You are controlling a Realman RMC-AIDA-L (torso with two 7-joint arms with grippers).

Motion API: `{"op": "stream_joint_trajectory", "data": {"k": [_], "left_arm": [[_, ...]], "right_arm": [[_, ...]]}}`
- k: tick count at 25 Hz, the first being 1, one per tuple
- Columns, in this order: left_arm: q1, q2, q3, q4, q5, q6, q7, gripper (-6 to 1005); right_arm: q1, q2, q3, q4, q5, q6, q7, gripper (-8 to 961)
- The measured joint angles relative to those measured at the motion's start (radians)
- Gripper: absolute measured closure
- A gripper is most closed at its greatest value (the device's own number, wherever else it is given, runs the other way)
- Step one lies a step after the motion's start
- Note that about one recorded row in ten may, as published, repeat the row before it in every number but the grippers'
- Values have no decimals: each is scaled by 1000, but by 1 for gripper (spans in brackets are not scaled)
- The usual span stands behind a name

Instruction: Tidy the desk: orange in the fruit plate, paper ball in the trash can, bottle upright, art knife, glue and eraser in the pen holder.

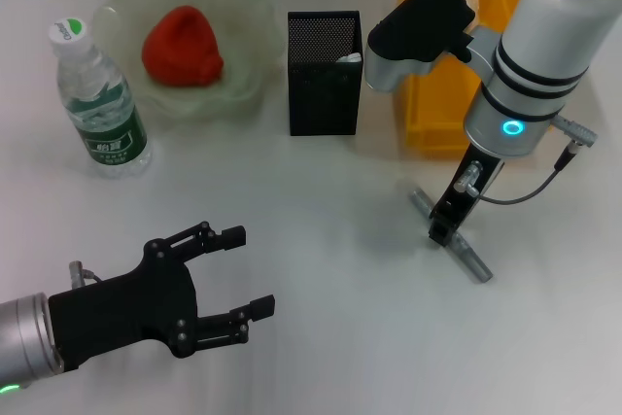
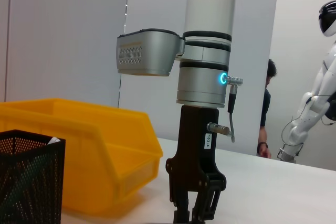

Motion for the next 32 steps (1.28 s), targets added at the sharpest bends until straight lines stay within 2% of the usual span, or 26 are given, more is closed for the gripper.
{"op": "stream_joint_trajectory", "data": {"k": [10, 11, 32], "left_arm": [[-2, 1, 0, 3, -2, 1, 0, 156], [-2, 1, 0, 3, -2, 1, 0, 156], [-4, -1, 0, 25, -2, 14, -3, 156]], "right_arm": [[5, 0, -5, 2, 1, 1, 0, 627], [6, 0, -5, 3, 1, 1, 0, 737], [8, 0, -7, 6, 1, 4, -6, 772]]}}
